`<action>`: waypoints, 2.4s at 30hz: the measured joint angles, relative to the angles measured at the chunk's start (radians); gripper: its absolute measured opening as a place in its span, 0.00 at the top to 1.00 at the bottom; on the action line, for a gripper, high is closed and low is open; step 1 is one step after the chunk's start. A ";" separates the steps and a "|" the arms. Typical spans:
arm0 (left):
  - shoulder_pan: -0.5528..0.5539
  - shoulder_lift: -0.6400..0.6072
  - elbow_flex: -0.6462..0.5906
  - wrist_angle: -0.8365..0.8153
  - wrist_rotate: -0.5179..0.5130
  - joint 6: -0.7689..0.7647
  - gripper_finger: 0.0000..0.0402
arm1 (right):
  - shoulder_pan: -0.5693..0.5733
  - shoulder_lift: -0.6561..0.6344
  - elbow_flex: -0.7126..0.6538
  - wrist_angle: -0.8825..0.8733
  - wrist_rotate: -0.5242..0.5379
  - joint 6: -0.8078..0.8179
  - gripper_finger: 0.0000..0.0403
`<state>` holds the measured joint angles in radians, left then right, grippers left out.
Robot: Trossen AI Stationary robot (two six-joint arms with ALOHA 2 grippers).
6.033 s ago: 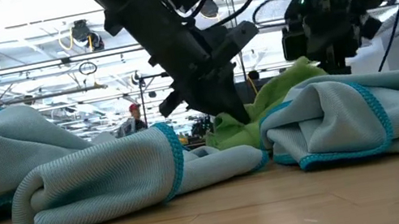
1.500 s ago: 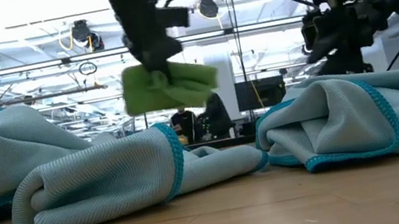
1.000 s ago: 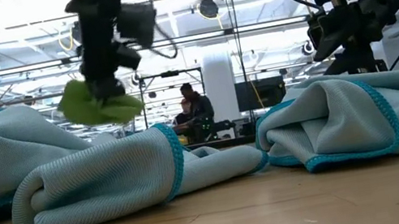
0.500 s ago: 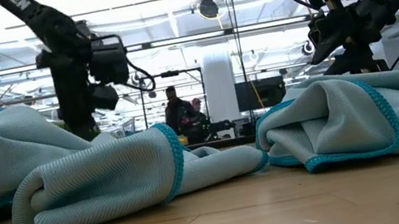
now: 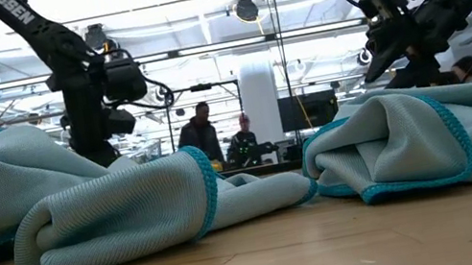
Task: Fold microfiber towels
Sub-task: Put the folded green microfiber cloth into the transparent bin, then fold the left green microfiber cloth
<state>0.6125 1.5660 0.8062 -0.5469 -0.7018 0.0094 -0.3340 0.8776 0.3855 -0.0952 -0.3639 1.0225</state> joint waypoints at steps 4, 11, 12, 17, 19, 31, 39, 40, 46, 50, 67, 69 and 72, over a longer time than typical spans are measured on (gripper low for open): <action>0.003 -0.044 0.005 -0.013 0.099 -0.012 0.58 | 0.000 0.000 0.000 0.000 0.020 0.007 0.68; 0.018 -0.175 0.006 -0.029 0.194 -0.015 0.41 | 0.000 0.000 0.000 0.000 0.052 0.010 0.68; 0.020 -0.193 0.006 -0.030 0.220 -0.019 0.39 | 0.000 0.000 0.000 0.000 0.052 0.010 0.68; 0.035 -0.274 0.007 -0.036 0.397 -0.037 0.38 | 0.000 0.010 0.000 -0.001 0.054 0.010 0.68; 0.045 -0.300 0.007 -0.026 0.430 -0.089 0.39 | 0.000 0.016 0.000 0.001 0.054 0.010 0.68; 0.210 -0.157 -0.011 0.108 0.544 -0.195 0.83 | 0.000 0.054 0.000 0.013 0.049 0.040 0.68; 0.269 -0.022 -0.011 0.137 0.671 -0.224 0.96 | 0.001 0.053 0.000 0.016 0.052 0.070 0.68; 0.271 -0.012 -0.011 0.141 0.695 -0.225 0.95 | 0.001 0.053 0.000 0.016 0.056 0.070 0.68; 0.273 -0.028 -0.011 0.107 0.779 -0.238 0.90 | 0.002 0.053 0.000 0.016 0.078 0.077 0.68; 0.271 -0.118 -0.011 0.063 0.784 -0.256 0.90 | 0.002 0.053 0.000 0.016 0.078 0.076 0.68; -0.044 -0.711 -0.011 -0.246 0.833 -0.606 0.89 | 0.002 0.052 0.000 0.008 -0.007 -0.088 0.68; -0.167 -0.742 -0.009 -0.246 0.833 -0.696 0.89 | 0.002 0.052 0.000 0.006 -0.008 -0.123 0.68; -0.365 -0.731 0.027 -0.276 0.790 -0.814 0.89 | 0.002 0.052 0.000 0.006 -0.030 -0.175 0.68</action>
<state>0.2474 0.8349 0.8332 -0.8226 0.0884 -0.8046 -0.3321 0.9298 0.3851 -0.0893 -0.3936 0.8479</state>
